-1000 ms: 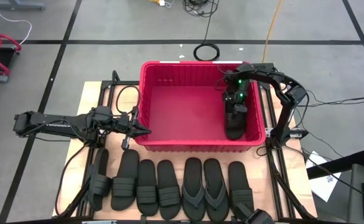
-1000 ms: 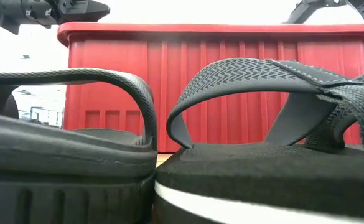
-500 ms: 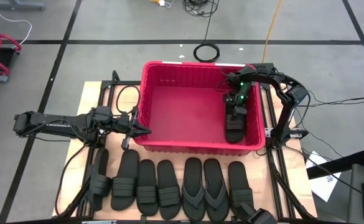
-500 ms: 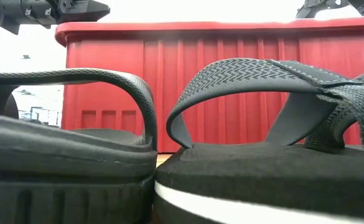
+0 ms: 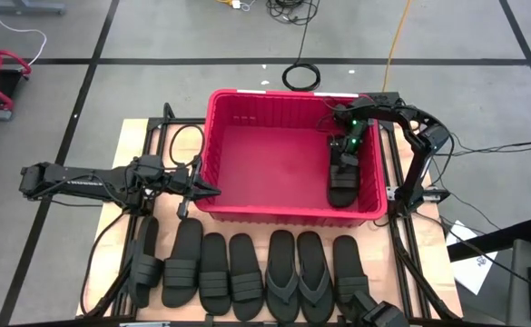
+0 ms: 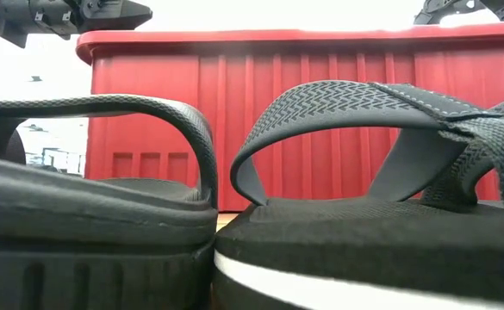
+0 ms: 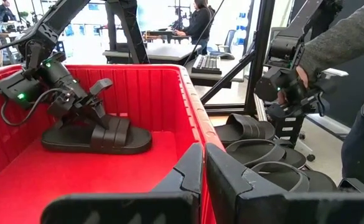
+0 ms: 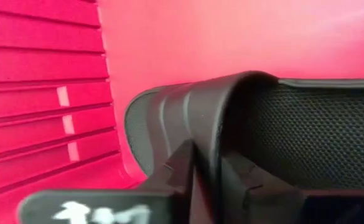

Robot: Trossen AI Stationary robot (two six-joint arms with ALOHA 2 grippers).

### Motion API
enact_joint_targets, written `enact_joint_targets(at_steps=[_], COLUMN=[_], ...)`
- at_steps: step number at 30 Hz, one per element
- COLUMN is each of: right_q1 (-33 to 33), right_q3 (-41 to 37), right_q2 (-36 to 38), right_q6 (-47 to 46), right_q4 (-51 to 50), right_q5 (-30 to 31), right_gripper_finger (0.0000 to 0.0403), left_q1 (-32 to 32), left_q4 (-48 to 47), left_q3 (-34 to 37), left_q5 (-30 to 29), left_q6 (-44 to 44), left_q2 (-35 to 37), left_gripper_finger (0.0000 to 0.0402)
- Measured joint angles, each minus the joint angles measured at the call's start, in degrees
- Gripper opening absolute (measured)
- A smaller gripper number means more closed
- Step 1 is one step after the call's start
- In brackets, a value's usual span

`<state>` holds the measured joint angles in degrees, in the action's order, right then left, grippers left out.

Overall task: Pick and place slides into bin
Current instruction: Put the black slide into the red bin

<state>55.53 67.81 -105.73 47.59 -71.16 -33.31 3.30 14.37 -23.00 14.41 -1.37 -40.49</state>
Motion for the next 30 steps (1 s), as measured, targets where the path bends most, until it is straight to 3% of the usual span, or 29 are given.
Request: enact_joint_targets(at_steps=[8, 14, 23, 30], right_q1=[0.00, -0.02, -0.41, -1.31], right_q3=[0.00, 0.00, 0.00, 0.00], right_q2=[0.51, 4.89, 13.88, 21.06], right_q6=[-4.03, -5.76, -6.75, -6.37], right_q4=[1.21, 3.94, 6.31, 6.45], right_q5=[3.30, 7.11, 12.46, 12.62], right_gripper_finger=[0.0137, 0.0176, 0.0189, 0.0172], left_q1=[0.01, -0.01, 0.00, -0.01], left_q4=[-0.02, -0.07, -0.09, -0.09], left_q3=[0.00, 0.00, 0.00, 0.00], left_q5=[0.00, 0.00, -1.01, -1.01], left_q6=[0.05, 1.04, 1.20, 0.77], left_q2=[-0.01, 0.00, -0.01, 0.00], left_gripper_finger=[0.0021, 0.0021, 0.0021, 0.0021])
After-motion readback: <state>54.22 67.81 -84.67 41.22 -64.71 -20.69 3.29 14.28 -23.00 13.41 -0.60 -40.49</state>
